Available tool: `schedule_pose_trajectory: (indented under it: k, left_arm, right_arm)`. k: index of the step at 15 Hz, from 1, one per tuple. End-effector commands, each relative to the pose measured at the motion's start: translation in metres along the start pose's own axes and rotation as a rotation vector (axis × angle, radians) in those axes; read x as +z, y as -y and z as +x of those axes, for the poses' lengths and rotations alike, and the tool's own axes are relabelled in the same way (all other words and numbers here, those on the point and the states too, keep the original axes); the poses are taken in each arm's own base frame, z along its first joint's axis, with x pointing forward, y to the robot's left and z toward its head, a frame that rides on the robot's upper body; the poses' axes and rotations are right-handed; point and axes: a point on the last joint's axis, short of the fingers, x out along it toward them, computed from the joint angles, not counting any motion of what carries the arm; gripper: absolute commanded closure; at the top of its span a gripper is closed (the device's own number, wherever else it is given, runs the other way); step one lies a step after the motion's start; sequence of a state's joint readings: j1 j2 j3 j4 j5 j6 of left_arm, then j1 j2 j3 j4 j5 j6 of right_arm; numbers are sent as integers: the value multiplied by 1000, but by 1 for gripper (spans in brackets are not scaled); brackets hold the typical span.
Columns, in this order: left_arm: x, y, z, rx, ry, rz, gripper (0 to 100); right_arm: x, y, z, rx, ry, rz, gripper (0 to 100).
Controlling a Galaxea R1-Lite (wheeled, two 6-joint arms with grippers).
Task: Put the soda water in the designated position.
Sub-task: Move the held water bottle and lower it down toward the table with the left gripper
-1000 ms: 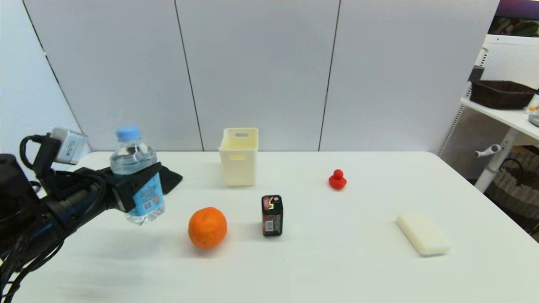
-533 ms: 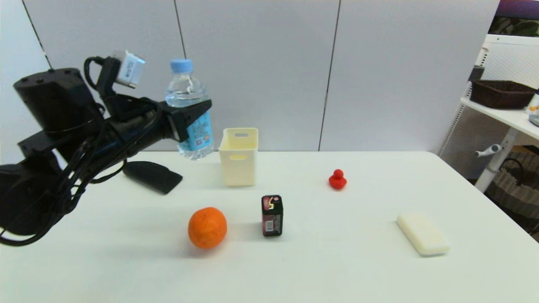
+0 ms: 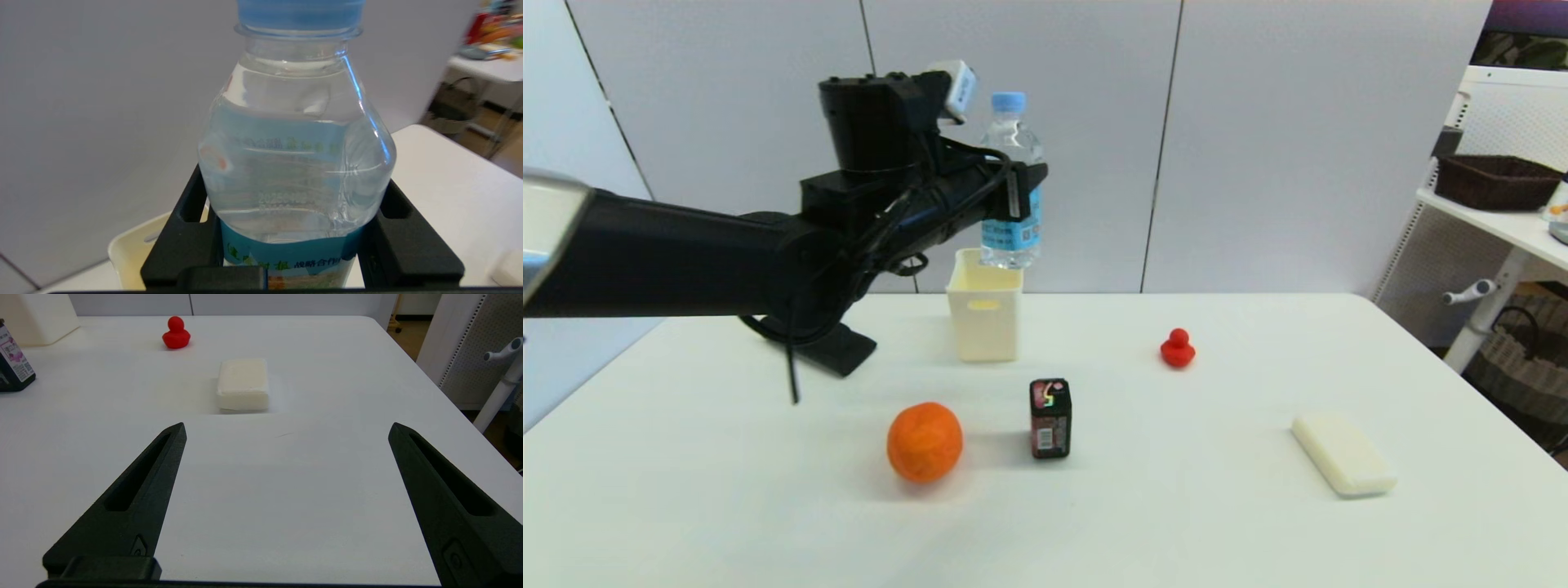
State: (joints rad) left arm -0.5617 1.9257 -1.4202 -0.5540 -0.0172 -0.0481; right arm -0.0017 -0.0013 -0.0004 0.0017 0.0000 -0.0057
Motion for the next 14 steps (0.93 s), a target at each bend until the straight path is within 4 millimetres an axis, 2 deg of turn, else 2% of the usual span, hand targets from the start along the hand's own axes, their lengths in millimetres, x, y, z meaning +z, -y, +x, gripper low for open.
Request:
schedule_pose_trajectory:
  k: [1,3,6,10,14]
  left_arm:
    - [-35,45,50,168,-109,-124,100]
    - [-45,57,60,197,-126,-174,100]
    - [-60,63,73,202,-123,-142,100]
    - [-88,64,90,238,-60,-54,100]
    - [-112,64,101,236,-21,-60,100]
  right_arm:
    - [0,0,0,0,-2,0,0]
    - [0,0,0,0,2,0,0]
    - [0,0,0,2,-2,0,0]
    - [0,0,0,0,-2,0,0]
    - [0,0,0,0,0,0,0]
